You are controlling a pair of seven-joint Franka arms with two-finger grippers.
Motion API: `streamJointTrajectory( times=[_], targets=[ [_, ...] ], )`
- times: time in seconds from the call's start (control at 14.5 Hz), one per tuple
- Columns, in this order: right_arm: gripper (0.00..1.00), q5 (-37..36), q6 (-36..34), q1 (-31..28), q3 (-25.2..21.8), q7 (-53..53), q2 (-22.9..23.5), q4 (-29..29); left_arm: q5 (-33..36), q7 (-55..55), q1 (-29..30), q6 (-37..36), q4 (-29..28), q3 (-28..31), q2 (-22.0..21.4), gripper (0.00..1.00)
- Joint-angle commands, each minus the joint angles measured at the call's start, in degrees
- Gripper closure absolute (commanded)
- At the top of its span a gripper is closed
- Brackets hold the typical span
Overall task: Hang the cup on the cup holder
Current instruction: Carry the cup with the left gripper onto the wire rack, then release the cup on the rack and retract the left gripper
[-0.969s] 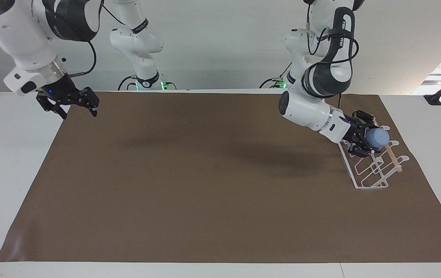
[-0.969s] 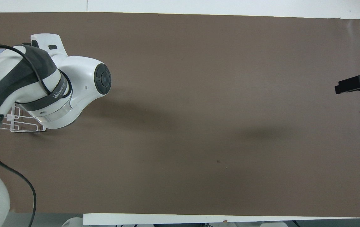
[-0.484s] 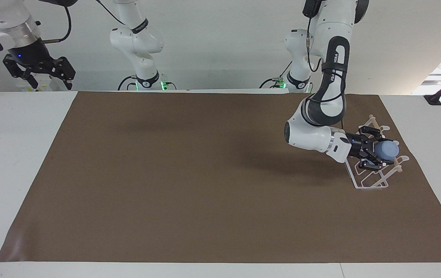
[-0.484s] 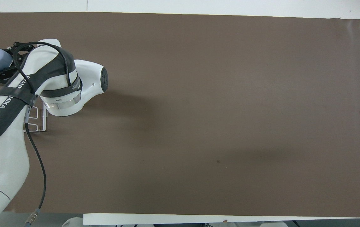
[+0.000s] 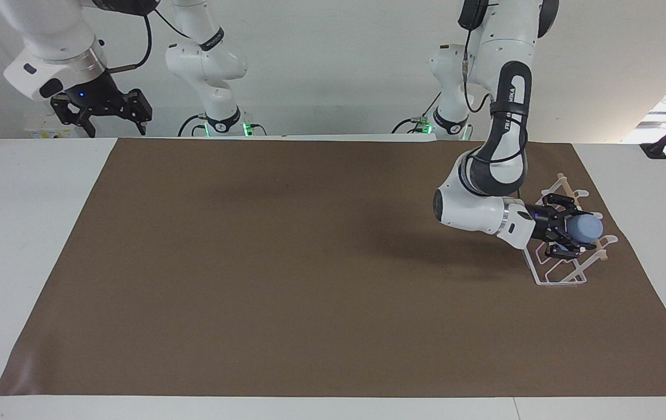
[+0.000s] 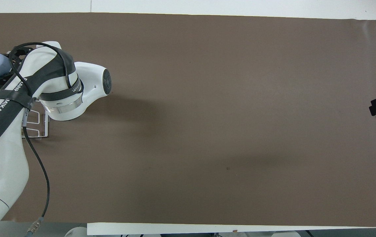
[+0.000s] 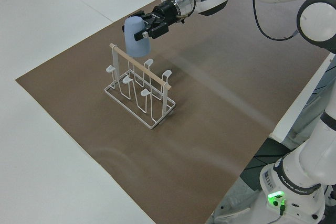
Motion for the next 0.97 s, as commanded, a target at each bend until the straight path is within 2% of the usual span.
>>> streamJointTrajectory(
  times=[0.0,0.21,0.28,0.62,0.76,0.9],
  targets=[
    [0.01,-0.68,-0.08,0.05,0.21,0.56,-1.73,-2.63,-0.79,1.74,1.50,3.80,-0.46,-0.41,-0.53,0.50],
    [0.01,-0.68,-0.17,-0.22,0.21,0.48,-1.74,-2.63,-0.71,7.36,4.13,10.04,0.68,-0.32,0.25,0.07],
    [0.01,-0.68,-0.17,-0.13,0.21,0.48,-1.74,-2.63,-0.79,8.69,5.28,11.97,0.95,-0.32,0.78,0.00],
    [0.01,-0.68,-0.08,-0.48,0.21,0.12,-1.74,-2.63,-3.96,9.67,5.11,12.61,1.91,-0.32,0.09,0.00],
    [0.01,-0.24,0.01,-0.04,0.29,-0.40,-1.74,-2.63,-6.14,10.89,5.29,13.30,2.27,-0.41,-3.68,0.00],
    [0.01,4.05,0.09,-0.13,0.21,-0.23,-1.74,-2.63,-11.05,18.94,5.46,13.40,2.62,-0.41,-7.72,0.00]
  ],
)
